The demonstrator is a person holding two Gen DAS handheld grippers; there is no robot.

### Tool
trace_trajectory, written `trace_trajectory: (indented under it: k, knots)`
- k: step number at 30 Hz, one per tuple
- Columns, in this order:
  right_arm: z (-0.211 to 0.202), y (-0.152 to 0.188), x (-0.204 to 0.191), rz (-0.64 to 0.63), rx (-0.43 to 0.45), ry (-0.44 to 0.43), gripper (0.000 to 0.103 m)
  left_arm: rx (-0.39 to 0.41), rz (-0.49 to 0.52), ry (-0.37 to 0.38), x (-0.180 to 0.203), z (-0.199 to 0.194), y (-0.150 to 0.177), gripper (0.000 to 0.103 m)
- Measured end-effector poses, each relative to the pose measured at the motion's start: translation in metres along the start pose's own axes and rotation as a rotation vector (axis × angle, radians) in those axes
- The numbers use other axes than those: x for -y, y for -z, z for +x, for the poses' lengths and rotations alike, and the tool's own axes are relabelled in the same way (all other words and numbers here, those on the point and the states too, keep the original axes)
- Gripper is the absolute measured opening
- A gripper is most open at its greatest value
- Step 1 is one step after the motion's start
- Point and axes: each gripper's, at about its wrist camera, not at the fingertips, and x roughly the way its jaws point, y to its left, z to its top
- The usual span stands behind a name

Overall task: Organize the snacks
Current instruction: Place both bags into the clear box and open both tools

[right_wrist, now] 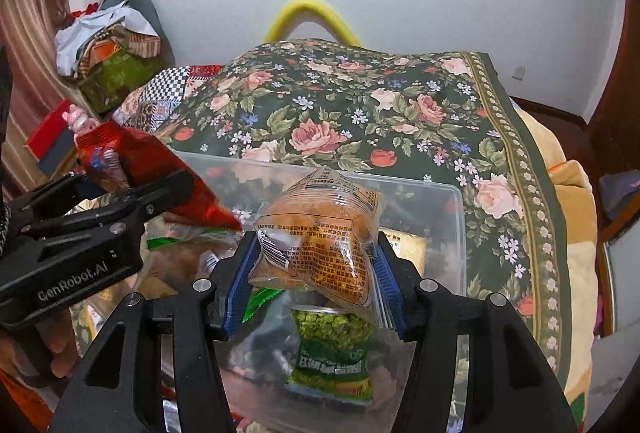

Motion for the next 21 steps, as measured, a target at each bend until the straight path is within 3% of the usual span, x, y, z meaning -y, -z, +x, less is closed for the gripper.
trace_trajectory:
  k: [6, 8, 11, 21]
  knots:
    - [0.007, 0.0, -0.003, -0.013, -0.015, 0.001, 0.06, -0.053, 0.03, -0.033, 0.002, 0.01, 0.006, 0.072]
    - [0.007, 0.001, -0.004, -0.025, -0.014, 0.012, 0.062, -0.054, 0.037, -0.038, 0.0, 0.009, 0.008, 0.078]
    - [0.004, 0.003, -0.004, -0.033, -0.015, 0.015, 0.066, -0.052, 0.03, -0.009, -0.004, 0.005, 0.01, 0.08]
    - [-0.034, 0.007, -0.006, -0.031, 0.032, -0.002, 0.074, 0.003, 0.054, 0.045, -0.002, -0.045, 0.013, 0.089]
